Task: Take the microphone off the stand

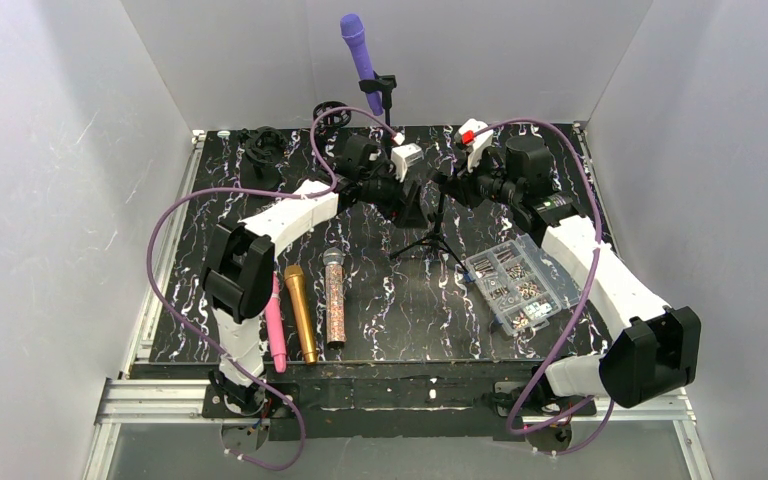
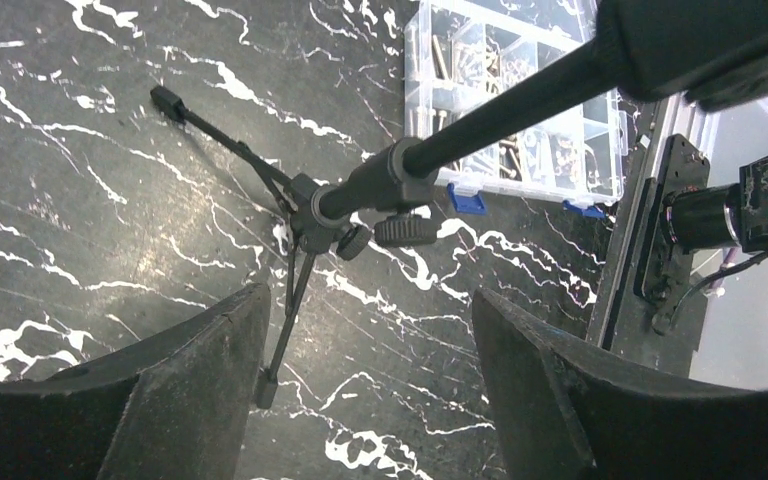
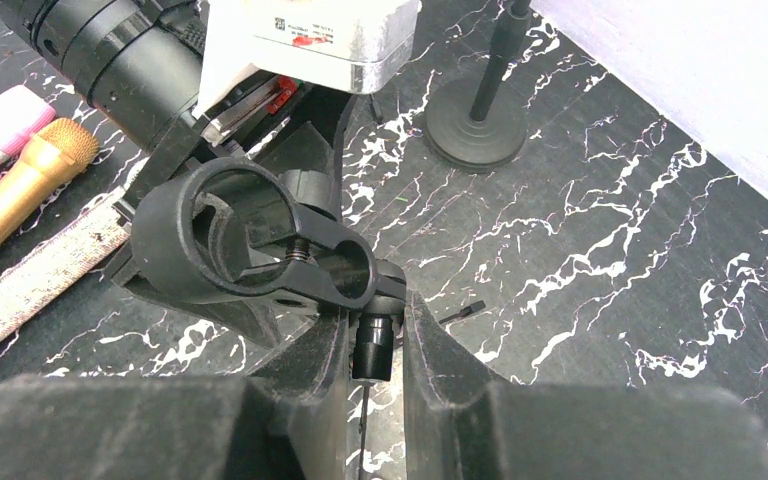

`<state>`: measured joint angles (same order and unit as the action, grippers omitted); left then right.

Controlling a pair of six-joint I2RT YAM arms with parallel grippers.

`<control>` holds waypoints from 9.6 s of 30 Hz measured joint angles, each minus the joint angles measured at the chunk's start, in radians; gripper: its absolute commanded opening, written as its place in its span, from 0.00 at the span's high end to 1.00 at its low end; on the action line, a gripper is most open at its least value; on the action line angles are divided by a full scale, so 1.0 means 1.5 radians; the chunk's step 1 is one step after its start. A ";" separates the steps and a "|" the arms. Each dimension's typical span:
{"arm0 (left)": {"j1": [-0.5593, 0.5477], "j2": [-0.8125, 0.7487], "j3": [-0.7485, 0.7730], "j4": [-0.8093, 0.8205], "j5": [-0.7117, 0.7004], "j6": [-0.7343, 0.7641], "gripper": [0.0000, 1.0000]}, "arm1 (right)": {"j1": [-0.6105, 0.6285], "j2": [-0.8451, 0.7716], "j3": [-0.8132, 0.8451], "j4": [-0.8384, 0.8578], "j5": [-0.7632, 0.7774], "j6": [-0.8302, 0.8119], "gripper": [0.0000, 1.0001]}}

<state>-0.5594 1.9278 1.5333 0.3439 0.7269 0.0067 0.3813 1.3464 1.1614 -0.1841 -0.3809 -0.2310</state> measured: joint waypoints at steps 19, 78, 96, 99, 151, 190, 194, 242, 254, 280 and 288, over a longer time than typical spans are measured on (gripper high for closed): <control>-0.023 0.044 0.035 0.064 0.000 -0.041 0.54 | -0.005 0.002 0.009 -0.019 -0.011 -0.005 0.99; 0.079 0.104 -0.052 0.290 0.124 -0.729 0.02 | -0.008 -0.006 -0.015 -0.003 -0.006 -0.005 0.99; 0.132 -0.040 -0.033 0.049 0.126 -0.504 0.02 | 0.006 0.009 -0.074 0.037 0.027 -0.002 0.99; 0.132 -0.041 -0.032 0.030 0.124 -0.487 0.02 | 0.008 0.015 -0.078 0.039 0.031 -0.002 0.99; 0.132 -0.198 -0.009 -0.310 0.020 -0.153 0.02 | 0.001 0.041 -0.108 -0.245 0.149 -0.006 0.33; 0.132 -0.287 -0.031 -0.376 0.029 -0.002 0.02 | 0.001 0.126 0.112 -0.170 0.003 -0.108 0.25; 0.132 -0.287 -0.041 -0.369 0.035 -0.004 0.02 | 0.001 0.146 0.099 -0.145 -0.007 -0.101 0.33; 0.144 -0.258 -0.041 -0.365 0.039 -0.019 0.02 | -0.161 0.376 0.319 -0.054 0.003 -0.027 0.99; 0.149 -0.252 -0.032 -0.376 0.031 -0.017 0.02 | -0.161 0.428 0.352 -0.018 -0.002 0.003 0.98; 0.160 -0.304 -0.025 -0.419 -0.078 0.031 0.02 | -0.159 0.402 0.354 -0.034 0.017 0.012 0.20; 0.173 -0.321 0.044 -0.435 -0.191 0.027 0.02 | -0.149 0.278 0.318 -0.041 0.027 -0.007 0.15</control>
<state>-0.3000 1.4464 1.5990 -0.3080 0.4400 0.0475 0.1577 1.7641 1.6382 -0.2459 -0.3401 -0.2409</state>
